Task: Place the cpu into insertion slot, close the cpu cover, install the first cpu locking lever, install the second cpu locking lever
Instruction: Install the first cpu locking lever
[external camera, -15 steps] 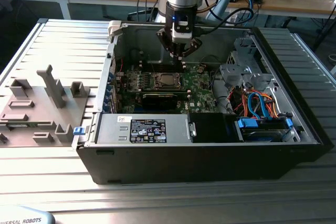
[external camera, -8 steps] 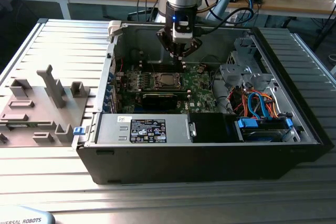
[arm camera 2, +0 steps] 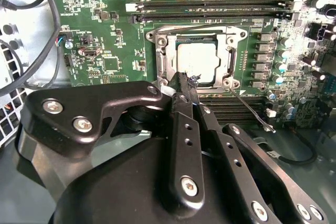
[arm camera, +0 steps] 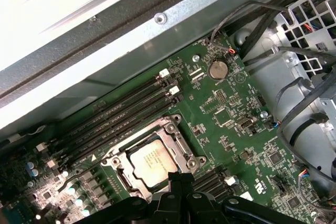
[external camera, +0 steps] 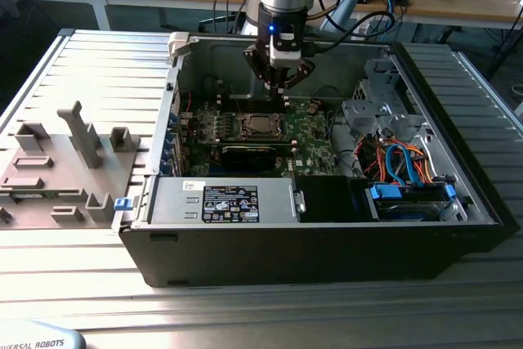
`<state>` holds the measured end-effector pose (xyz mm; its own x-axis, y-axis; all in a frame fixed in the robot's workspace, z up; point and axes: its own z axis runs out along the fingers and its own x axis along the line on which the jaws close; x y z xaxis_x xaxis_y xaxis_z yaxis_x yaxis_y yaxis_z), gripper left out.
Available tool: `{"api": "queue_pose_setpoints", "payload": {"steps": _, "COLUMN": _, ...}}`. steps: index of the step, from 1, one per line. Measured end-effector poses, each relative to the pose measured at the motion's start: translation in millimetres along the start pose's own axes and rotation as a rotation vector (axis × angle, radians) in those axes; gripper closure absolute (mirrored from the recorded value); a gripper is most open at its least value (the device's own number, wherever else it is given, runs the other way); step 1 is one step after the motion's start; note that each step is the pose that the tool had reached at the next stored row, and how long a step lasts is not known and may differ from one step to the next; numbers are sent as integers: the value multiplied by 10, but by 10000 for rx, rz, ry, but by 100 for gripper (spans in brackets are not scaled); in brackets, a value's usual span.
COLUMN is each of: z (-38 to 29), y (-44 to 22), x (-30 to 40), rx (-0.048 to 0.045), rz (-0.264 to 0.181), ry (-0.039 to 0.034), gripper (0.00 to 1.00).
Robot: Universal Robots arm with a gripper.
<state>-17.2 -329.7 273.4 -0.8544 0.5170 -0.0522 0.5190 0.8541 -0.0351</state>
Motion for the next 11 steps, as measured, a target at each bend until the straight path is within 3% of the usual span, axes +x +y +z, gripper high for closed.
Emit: {"api": "queue_pose_setpoints", "payload": {"steps": 11, "z": 0, "y": 0, "x": 0, "rx": -11, "rz": -209, "ry": -7, "gripper": 89}}
